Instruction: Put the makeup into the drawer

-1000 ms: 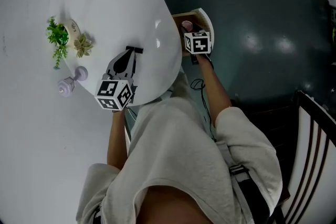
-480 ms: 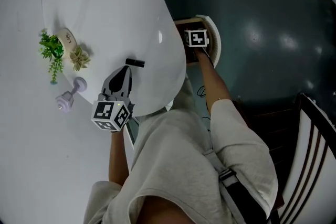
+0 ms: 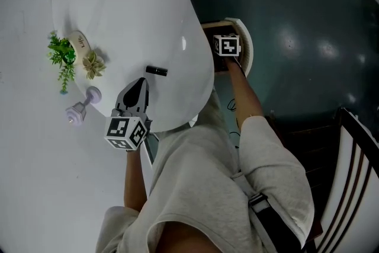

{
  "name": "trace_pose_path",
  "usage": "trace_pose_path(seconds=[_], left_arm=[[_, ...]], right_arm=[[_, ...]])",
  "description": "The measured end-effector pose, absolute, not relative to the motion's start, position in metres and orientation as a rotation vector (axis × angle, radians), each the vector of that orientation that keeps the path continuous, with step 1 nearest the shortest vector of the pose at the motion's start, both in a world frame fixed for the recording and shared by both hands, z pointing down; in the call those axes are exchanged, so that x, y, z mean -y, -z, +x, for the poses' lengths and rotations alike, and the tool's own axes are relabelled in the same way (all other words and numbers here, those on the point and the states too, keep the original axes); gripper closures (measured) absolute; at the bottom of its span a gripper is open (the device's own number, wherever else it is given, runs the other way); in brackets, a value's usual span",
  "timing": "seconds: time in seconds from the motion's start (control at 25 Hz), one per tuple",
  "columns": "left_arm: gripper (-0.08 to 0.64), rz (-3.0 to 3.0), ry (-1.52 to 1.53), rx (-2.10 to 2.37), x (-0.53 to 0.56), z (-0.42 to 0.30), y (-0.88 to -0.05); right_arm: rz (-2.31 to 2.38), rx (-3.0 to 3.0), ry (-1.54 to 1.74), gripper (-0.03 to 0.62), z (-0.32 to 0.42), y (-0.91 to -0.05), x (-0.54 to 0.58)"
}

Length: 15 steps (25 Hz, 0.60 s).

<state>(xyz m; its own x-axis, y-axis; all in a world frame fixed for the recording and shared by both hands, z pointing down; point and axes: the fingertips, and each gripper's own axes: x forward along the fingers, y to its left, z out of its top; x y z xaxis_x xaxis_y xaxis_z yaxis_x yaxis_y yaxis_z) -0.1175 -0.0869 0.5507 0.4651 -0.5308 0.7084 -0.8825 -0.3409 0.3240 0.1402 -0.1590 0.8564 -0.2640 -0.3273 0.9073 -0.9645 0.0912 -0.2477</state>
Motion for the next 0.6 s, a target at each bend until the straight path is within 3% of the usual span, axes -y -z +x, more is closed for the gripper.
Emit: trace_pose_path(seconds=[0.6], left_arm=[[0.546,2.129,-0.547,1.192,0.078,-0.112,-0.521]], right_arm=[[1.470,2.034,-0.866,0.390,0.132,-0.651,0.120]])
